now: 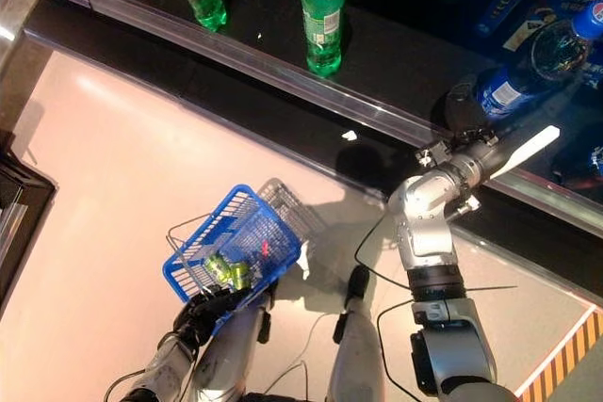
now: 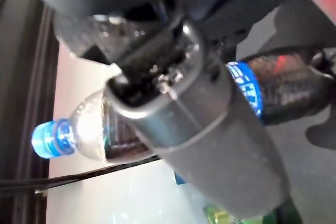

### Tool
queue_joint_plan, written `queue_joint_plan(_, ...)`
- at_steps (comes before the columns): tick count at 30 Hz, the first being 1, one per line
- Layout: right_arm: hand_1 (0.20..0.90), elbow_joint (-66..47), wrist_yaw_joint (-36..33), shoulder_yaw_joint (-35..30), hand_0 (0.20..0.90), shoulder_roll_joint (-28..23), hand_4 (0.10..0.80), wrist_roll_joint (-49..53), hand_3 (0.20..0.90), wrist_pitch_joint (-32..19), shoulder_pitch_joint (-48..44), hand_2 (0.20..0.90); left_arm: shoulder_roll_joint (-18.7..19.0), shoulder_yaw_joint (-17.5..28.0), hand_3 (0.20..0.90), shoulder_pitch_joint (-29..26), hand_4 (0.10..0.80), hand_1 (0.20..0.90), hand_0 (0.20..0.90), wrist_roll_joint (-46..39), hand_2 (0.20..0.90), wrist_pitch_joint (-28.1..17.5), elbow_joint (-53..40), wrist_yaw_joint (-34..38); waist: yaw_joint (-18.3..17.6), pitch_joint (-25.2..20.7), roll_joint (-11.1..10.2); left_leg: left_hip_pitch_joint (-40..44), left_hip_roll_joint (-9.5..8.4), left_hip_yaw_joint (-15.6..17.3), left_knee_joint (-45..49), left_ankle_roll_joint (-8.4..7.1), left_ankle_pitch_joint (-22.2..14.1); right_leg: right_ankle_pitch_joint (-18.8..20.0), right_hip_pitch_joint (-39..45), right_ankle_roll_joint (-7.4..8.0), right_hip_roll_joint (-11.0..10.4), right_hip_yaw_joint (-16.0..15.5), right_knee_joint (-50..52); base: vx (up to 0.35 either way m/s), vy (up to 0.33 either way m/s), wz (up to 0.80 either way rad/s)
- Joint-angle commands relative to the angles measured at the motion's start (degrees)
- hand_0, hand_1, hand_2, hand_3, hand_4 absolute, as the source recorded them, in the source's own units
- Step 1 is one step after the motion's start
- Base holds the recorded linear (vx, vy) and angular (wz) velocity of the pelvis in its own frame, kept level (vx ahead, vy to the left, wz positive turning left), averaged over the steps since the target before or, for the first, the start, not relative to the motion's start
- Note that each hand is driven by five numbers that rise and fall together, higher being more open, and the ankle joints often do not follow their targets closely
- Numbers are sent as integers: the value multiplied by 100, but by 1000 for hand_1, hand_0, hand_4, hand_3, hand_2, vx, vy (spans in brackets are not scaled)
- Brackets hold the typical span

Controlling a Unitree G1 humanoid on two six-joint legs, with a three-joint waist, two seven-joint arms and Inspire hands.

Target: Pick up the drink and place into the basket.

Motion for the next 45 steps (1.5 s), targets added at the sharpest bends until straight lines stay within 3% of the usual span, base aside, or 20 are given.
queue_joint_plan(1,900,-245,64,-232,900,-861,800,-67,900,-290,-810,900,198,-125,200,517,100,300,300,-165,300,-257,-433,-236,63,-108,61,-413,-145,-559,417,199,188,-415,7,-337,-96,0,782,0,0,0)
queue_joint_plan(21,900,1208,93,81,900,-1654,800,285,900,-340,-1979,900,390,-284,200,401,100,300,300,-428,300,-65,-551,-245,157,-50,158,-573,-223,-593,516,222,194,-425,-174,-357,-70,61,881,3,1,-1)
queue_joint_plan(22,721,1377,162,142,721,-1770,591,399,691,-331,-2098,721,419,-296,200,397,100,300,300,-450,300,-50,-537,-286,175,-50,156,-600,-238,-594,549,225,190,-433,-190,-360,-78,52,905,0,0,0)
queue_joint_plan(23,305,1434,201,161,305,-1806,105,431,205,-323,-2136,305,432,-293,200,401,100,300,300,-456,300,-40,-533,-311,183,-50,157,-613,-239,-595,567,225,188,-437,-201,-360,-79,46,926,0,0,0)
queue_joint_plan(38,300,2312,676,575,300,-2242,100,614,200,-330,-2565,300,581,-288,200,401,100,300,300,-650,300,-62,-603,-412,291,-49,151,-694,-294,-662,675,246,153,-522,-267,-378,-83,-19,1094,0,0,0)
queue_joint_plan(45,300,1520,494,291,300,-2197,100,202,200,-444,-2138,300,692,-109,200,481,100,300,300,-694,300,-179,-737,-423,281,-71,36,-636,-281,-658,776,260,81,-624,-167,-401,-43,-74,1208,-16,-26,3)
